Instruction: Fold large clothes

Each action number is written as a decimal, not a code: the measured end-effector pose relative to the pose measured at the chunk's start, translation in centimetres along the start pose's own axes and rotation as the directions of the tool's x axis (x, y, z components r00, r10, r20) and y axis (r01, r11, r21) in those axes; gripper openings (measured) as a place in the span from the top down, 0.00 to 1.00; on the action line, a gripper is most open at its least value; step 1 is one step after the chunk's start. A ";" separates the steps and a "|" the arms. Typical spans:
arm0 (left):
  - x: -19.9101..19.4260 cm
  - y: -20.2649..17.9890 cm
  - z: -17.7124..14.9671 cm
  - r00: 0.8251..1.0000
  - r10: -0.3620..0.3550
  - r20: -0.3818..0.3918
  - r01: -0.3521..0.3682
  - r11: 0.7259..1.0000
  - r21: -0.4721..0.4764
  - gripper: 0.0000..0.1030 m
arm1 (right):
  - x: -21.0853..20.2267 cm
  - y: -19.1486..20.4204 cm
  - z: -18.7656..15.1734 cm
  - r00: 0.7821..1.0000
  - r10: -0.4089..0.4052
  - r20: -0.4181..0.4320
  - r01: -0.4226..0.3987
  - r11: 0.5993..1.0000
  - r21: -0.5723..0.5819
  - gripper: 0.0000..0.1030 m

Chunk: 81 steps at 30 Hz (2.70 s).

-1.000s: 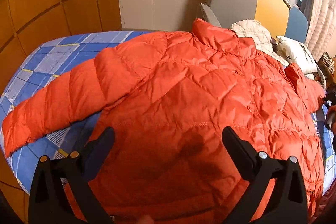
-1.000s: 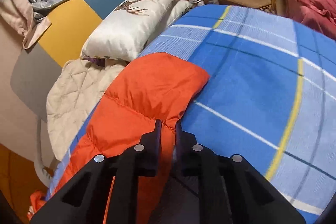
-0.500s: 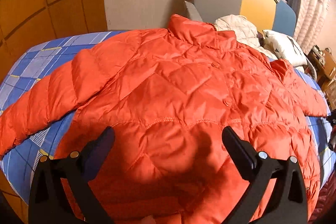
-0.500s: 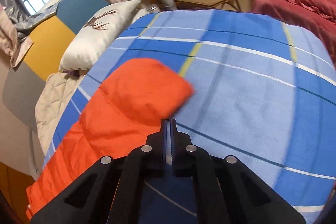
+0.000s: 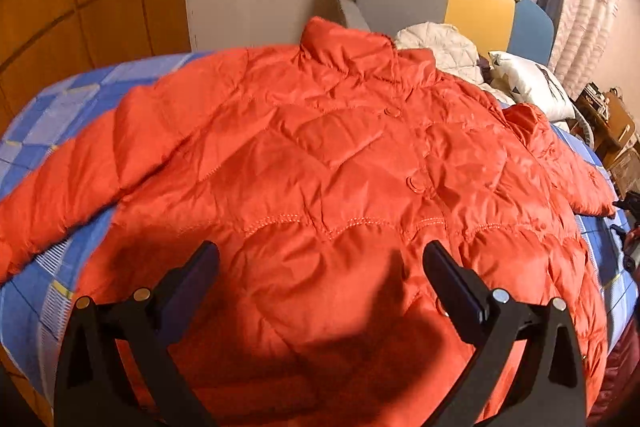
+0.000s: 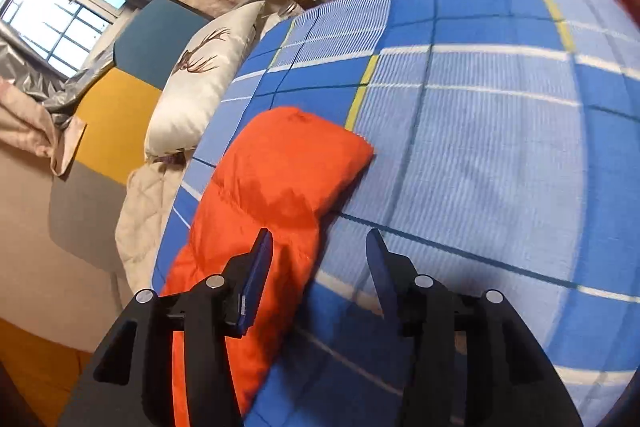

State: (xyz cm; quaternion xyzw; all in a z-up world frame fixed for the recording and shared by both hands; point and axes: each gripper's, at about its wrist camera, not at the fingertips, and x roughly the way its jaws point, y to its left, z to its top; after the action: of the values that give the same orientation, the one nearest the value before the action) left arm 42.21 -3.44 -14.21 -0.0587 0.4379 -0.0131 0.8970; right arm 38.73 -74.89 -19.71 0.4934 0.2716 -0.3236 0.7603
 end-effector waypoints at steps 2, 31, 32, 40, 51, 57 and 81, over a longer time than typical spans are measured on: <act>0.3 -0.1 0.2 1.000 0.007 0.004 -0.007 1.000 0.000 0.02 | 0.6 0.4 0.3 1.000 -0.006 0.027 0.006 1.000 -0.002 0.53; 0.6 -1.8 4.4 0.997 -0.076 0.030 0.072 0.992 0.102 0.02 | -11.4 13.6 -6.1 0.982 0.180 0.054 -0.124 0.836 -0.535 0.93; 0.6 -1.8 4.4 0.997 -0.078 0.027 0.075 0.992 0.102 0.02 | -11.6 14.3 -6.9 0.982 0.182 0.046 -0.126 0.820 -0.558 0.93; 0.9 -2.0 4.1 0.991 -0.131 0.009 0.129 0.985 0.118 0.02 | -11.5 19.4 -15.4 0.979 0.197 -0.058 -0.179 0.677 -0.714 0.93; 4.1 -3.2 5.1 0.972 -0.220 -0.078 0.222 0.975 0.015 0.07 | -7.9 21.4 -26.2 0.979 0.115 -0.169 -0.204 0.524 -0.827 0.93; 5.5 -6.4 6.3 0.951 -0.291 -0.106 0.294 0.955 0.021 0.12 | -6.0 21.2 -29.7 0.977 0.078 -0.197 -0.210 0.478 -0.853 0.93; 12.0 -24.4 13.6 0.809 -0.495 -0.316 0.514 0.857 -0.027 0.28 | -7.9 14.7 -26.0 0.914 0.197 -0.355 -0.389 0.676 -0.626 0.36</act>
State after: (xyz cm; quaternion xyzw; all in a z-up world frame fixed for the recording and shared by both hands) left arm 61.00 -27.32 -12.46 -0.1433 0.5419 -0.2726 0.7820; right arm 42.42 -44.58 -14.93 0.2529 0.3846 -0.0062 0.8877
